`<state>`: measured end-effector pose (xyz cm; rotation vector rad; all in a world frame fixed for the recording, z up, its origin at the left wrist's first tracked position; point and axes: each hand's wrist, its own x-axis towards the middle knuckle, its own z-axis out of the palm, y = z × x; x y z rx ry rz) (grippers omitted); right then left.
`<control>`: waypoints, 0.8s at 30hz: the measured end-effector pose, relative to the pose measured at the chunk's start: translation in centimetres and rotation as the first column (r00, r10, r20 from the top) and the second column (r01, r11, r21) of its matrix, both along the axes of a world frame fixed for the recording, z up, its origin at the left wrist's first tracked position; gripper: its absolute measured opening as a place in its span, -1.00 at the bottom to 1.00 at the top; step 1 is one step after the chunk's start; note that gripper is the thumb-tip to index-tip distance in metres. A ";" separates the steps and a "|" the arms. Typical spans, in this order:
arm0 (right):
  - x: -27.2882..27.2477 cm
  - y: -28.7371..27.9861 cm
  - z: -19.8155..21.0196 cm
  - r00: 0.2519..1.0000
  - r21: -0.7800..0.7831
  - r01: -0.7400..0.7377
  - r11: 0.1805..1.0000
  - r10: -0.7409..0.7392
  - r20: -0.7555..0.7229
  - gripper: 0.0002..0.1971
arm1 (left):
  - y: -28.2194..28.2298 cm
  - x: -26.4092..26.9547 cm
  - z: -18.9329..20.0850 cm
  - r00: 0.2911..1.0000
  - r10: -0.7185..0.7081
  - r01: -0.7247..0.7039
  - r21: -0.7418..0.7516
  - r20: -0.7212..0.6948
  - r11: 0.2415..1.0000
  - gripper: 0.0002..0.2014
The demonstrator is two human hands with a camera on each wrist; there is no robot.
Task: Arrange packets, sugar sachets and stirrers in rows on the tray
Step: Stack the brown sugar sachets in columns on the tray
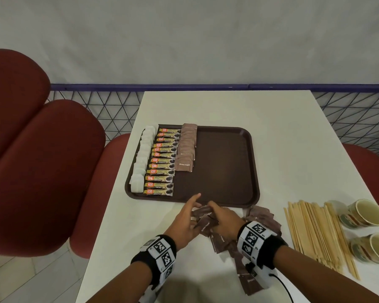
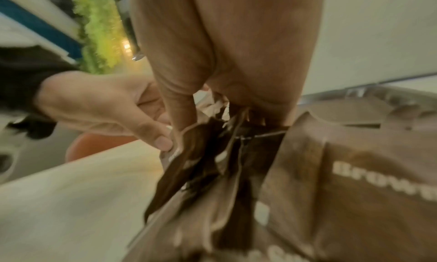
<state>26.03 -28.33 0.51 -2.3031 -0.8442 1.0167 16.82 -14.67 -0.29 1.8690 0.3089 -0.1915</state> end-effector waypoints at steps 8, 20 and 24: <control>-0.2 0.2 0.3 0.996 0.084 0.046 0.995 -0.039 -0.083 -0.62 | 1.5 -0.4 -0.7 0.998 -0.008 0.023 0.212 -0.069 0.977 -0.71; 0.5 0.3 -0.2 0.986 0.119 0.112 0.987 -0.095 -0.136 -0.54 | 1.0 -0.6 -1.0 0.984 0.172 -0.169 0.062 -0.050 0.984 -0.55; 1.5 -0.2 0.5 0.903 0.255 0.330 0.909 -0.225 -0.366 -0.47 | 2.7 -0.5 -1.0 0.963 0.264 -0.262 0.035 -0.056 0.964 -0.69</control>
